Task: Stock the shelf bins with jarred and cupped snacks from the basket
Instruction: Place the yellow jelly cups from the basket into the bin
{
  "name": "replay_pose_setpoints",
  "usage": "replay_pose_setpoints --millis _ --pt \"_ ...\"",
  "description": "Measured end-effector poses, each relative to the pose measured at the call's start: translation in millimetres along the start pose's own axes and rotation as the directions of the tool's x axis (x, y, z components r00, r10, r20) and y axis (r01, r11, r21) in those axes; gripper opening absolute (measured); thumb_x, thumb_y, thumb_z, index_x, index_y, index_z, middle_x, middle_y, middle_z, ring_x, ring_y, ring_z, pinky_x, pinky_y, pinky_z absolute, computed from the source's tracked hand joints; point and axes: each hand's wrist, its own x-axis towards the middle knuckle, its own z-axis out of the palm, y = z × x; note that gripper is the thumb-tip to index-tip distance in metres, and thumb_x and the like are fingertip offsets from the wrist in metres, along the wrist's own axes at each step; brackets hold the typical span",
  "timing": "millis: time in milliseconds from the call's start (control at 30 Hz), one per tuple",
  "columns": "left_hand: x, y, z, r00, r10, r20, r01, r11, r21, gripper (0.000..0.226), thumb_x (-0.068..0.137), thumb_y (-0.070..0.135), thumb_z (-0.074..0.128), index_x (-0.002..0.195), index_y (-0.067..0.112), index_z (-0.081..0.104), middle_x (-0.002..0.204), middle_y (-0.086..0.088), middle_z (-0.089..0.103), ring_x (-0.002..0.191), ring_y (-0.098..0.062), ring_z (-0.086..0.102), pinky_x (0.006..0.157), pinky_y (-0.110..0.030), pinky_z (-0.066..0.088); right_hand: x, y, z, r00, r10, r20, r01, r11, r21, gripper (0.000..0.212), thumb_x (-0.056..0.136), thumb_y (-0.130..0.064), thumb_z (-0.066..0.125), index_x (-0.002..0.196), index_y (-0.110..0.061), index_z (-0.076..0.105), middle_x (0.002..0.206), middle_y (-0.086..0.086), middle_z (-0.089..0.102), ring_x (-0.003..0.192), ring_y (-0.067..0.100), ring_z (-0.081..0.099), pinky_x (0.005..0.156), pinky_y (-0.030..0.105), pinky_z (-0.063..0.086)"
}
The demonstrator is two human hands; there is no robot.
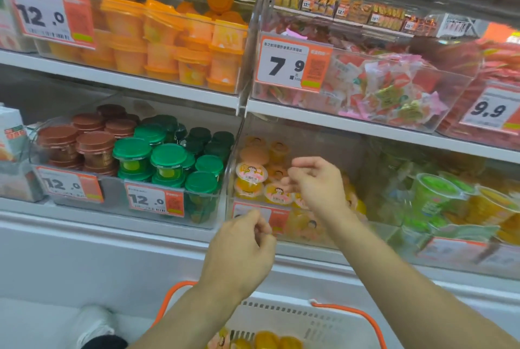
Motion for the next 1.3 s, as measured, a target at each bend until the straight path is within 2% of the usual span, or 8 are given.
replay_pose_setpoints --millis 100,200,333,433,567,733,1133,1300 --pt "-3.5 -17.8 17.5 0.965 -0.023 0.26 -0.029 0.981 0.191 0.008 0.088 0.028 0.05 0.085 0.026 0.057 0.082 0.005 0.066 0.081 -0.02 0.062 0.07 -0.038 0.053 -67.7 9.4 -18.8 0.997 -0.08 0.009 0.079 0.997 0.017 0.015 0.091 0.007 0.061 0.089 -0.007 0.059 0.06 0.008 0.064 0.05 0.019 0.062 0.048 0.028 0.052" --pt "-29.7 -45.1 42.3 0.803 -0.233 0.549 0.053 0.945 0.323 0.009 0.091 0.027 0.056 0.086 0.02 0.058 0.09 0.0 0.065 0.084 -0.02 0.057 0.071 -0.031 0.046 -115.7 59.2 -29.4 0.977 0.205 0.05 -0.209 0.975 0.082 0.01 0.092 0.005 0.061 0.095 -0.005 0.059 0.064 0.007 0.062 0.051 0.02 0.06 0.047 0.028 0.049" --pt "-109.9 -98.8 85.1 0.611 -0.481 0.629 0.214 0.865 0.453 0.01 0.095 0.024 0.053 0.094 0.017 0.06 0.1 -0.01 0.061 0.104 -0.026 0.06 0.075 -0.028 0.039 -174.6 160.1 -37.1 0.79 0.585 0.182 -0.581 0.81 -0.079 0.013 0.092 0.005 0.054 0.095 -0.008 0.058 0.074 0.011 0.058 0.053 0.019 0.056 0.044 0.025 0.043" --pt "-177.6 -145.1 110.8 0.471 -0.51 0.72 0.236 0.859 0.454 0.028 0.094 0.03 0.063 0.118 0.015 0.063 0.12 -0.006 0.059 0.13 -0.023 0.045 0.107 -0.036 0.031 -210.5 224.3 -52.9 0.683 0.697 0.218 -0.608 0.708 -0.359 0.027 0.092 0.002 0.051 0.072 -0.017 0.054 0.066 0.011 0.054 0.047 0.017 0.053 0.044 0.023 0.04" --pt "-226.4 -202.3 147.5 0.515 -0.601 0.611 0.234 0.784 0.574 0.058 0.083 0.065 0.045 0.131 0.031 0.051 0.137 -0.003 0.053 0.148 -0.034 0.02 0.115 -0.059 -0.013 -231.9 271.1 -76.0 0.611 0.764 0.206 -0.523 0.585 -0.619 0.026 0.087 -0.003 0.057 0.067 -0.019 0.056 0.076 0.014 0.064 0.069 0.029 0.064 0.059 0.037 0.051" --pt "-203.1 -190.5 139.5 0.627 -0.701 0.339 0.488 0.693 0.531 0.062 0.092 0.032 0.061 0.146 0.019 0.033 0.158 -0.025 0.006 0.126 -0.045 0.049 0.1 -0.044 0.047 -231.4 292.5 -92.9 0.669 0.731 0.133 -0.38 0.49 -0.785 0.011 0.082 -0.01 0.065 0.079 -0.021 0.062 0.085 -0.001 0.059 0.088 0.021 0.061 0.067 0.028 0.043" --pt "-184.3 -238.5 142.1 0.683 -0.648 0.338 0.409 0.722 0.558 0.078 0.08 0.047 0.076 0.144 0.019 0.041 0.14 -0.009 0.047 0.126 -0.031 0.052 0.1 -0.045 0.049 -196.9 303.7 -95.1 0.922 0.386 0.028 -0.207 0.552 -0.807 0.048 0.085 -0.008 0.063 0.132 -0.015 0.053 0.134 0.01 0.046 0.122 0.029 0.05 0.097 0.035 0.043" --pt "-167.2 -225.3 142.5 0.651 -0.683 0.332 0.439 0.695 0.569 0.068 0.084 0.045 0.056 0.142 0.015 0.04 0.143 -0.012 0.039 0.125 -0.034 0.051 0.097 -0.049 0.049 -162.2 327.5 -86.8 0.824 0.549 0.138 -0.092 0.369 -0.925 0.05 0.099 -0.037 0.053 0.146 -0.022 0.044 0.146 0.014 0.047 0.133 0.035 0.041 0.112 0.042 0.032"
